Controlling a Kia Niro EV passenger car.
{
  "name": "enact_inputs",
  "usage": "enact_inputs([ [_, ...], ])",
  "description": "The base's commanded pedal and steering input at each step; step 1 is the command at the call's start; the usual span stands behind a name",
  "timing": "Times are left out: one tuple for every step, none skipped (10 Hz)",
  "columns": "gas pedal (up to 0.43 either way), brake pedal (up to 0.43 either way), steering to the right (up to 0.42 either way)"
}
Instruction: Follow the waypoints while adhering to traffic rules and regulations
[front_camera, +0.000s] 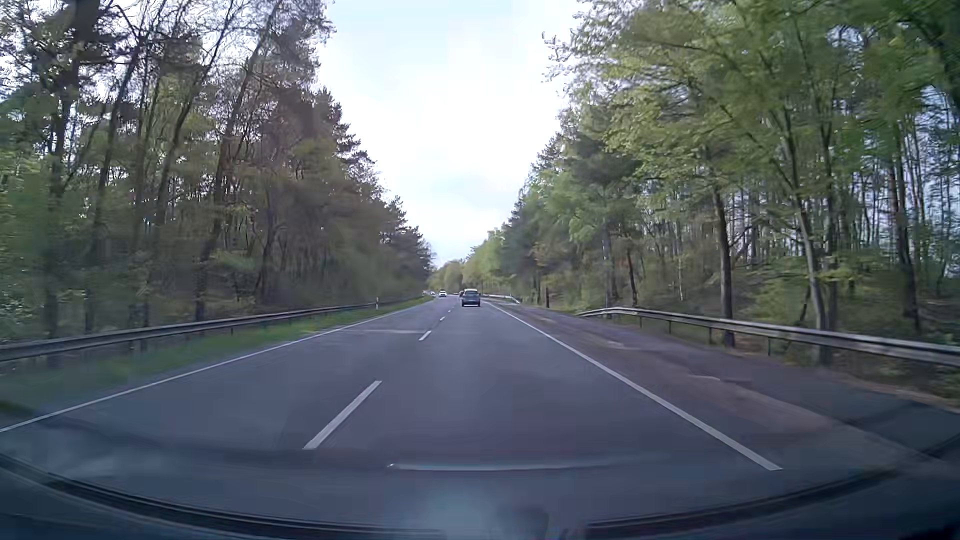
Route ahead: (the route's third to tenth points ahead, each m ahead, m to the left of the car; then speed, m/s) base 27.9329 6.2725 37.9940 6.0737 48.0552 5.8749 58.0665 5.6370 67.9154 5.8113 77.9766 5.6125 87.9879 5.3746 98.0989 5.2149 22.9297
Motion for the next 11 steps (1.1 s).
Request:
enact_inputs([
  [0.189, 0.000, -0.006],
  [0.177, 0.000, -0.005],
  [0.177, 0.000, -0.006],
  [0.177, 0.000, -0.006],
  [0.177, 0.000, -0.005],
  [0.177, 0.000, -0.005],
  [0.177, 0.000, -0.005],
  [0.169, 0.000, -0.005],
  [0.169, 0.000, -0.005],
  [0.169, 0.000, -0.006],
  [0.169, 0.000, -0.005],
])
